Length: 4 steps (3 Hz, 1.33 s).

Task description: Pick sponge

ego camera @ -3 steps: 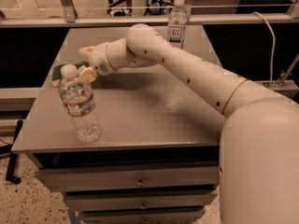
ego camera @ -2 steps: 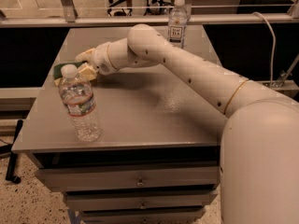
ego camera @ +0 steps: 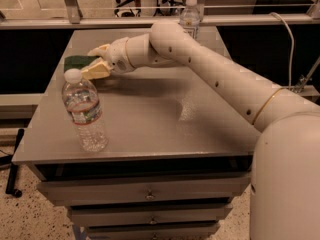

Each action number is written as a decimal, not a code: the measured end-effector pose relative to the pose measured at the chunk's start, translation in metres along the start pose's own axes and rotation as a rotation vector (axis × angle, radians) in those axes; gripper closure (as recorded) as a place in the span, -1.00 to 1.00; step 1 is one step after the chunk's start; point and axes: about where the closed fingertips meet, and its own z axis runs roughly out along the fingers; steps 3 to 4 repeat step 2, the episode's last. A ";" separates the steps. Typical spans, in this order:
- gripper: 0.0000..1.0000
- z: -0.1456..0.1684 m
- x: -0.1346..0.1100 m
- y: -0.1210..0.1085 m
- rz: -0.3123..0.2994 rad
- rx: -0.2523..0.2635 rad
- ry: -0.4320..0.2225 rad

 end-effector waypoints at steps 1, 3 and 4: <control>1.00 -0.050 -0.023 -0.005 -0.003 0.020 -0.046; 1.00 -0.050 -0.023 -0.005 -0.003 0.020 -0.046; 1.00 -0.050 -0.023 -0.005 -0.003 0.020 -0.046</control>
Offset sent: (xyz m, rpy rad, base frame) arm -0.0058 -0.0290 0.0317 0.0374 -0.0166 -0.0064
